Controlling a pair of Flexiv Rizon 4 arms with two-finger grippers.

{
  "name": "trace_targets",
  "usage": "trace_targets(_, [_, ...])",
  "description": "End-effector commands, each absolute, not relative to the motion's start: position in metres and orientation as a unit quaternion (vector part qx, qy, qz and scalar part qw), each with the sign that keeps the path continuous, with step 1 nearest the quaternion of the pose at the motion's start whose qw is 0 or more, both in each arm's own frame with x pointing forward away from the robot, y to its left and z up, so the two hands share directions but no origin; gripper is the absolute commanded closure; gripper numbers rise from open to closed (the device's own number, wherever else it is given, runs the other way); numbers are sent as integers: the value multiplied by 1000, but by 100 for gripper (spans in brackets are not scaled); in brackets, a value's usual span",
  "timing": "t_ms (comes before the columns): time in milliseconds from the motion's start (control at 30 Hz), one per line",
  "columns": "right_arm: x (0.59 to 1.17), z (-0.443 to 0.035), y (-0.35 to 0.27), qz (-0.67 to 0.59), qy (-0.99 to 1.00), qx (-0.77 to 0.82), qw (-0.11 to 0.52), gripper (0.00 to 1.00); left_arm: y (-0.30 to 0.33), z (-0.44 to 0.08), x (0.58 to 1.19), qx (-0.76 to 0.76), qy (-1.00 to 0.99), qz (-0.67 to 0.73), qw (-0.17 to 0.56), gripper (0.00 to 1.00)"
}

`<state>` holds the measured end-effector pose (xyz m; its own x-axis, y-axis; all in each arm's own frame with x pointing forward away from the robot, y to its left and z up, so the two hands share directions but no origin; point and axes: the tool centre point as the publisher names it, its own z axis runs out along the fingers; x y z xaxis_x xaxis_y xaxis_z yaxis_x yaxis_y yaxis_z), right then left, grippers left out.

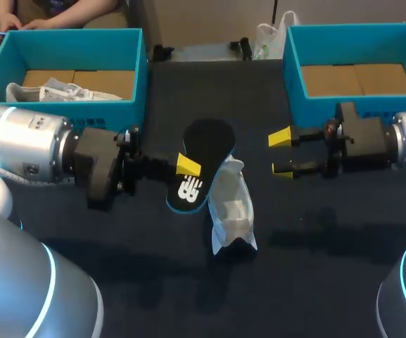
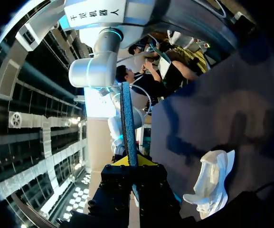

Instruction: Take the shoe out of the shoebox, open the shoe tongue, remove and reinsert the insole, then place the shoe into the shoebox

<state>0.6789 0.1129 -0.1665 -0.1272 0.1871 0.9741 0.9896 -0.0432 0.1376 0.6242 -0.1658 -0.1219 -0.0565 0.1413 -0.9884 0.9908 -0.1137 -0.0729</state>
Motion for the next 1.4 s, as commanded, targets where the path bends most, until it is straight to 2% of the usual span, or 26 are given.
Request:
trace_targets(33, [684,-165,115,-492,-559,-521,417,0,-166,-134,622,543,511,-501,439,100])
trace_targets(667, [698,-161,156,-478,-553,-510,454,0,-195,-158,638,550,490,-449,505,100])
trace_targets(900, [698,-161,163,-479,-552,-504,460,18,-212,-165,641,548,480,-425,537,100])
trace_targets(933, [698,-161,165,-479,-552,-503,461,25,-217,-165,642,540,482,-429,541,100])
trace_targets(1067, [698,-161,166,-481,-551,-501,462,41,-225,-167,645,532,484,-422,552,100])
trace_targets(1100, [698,-161,166,-482,-551,-501,463,51,-226,-167,645,529,484,-421,556,100])
trace_targets(1267, [698,-161,167,-482,-550,-500,463,58,-232,-168,647,521,486,-422,561,100])
trace_targets(1400, [697,-162,167,-483,-549,-499,464,68,-237,-168,647,522,484,-421,562,100])
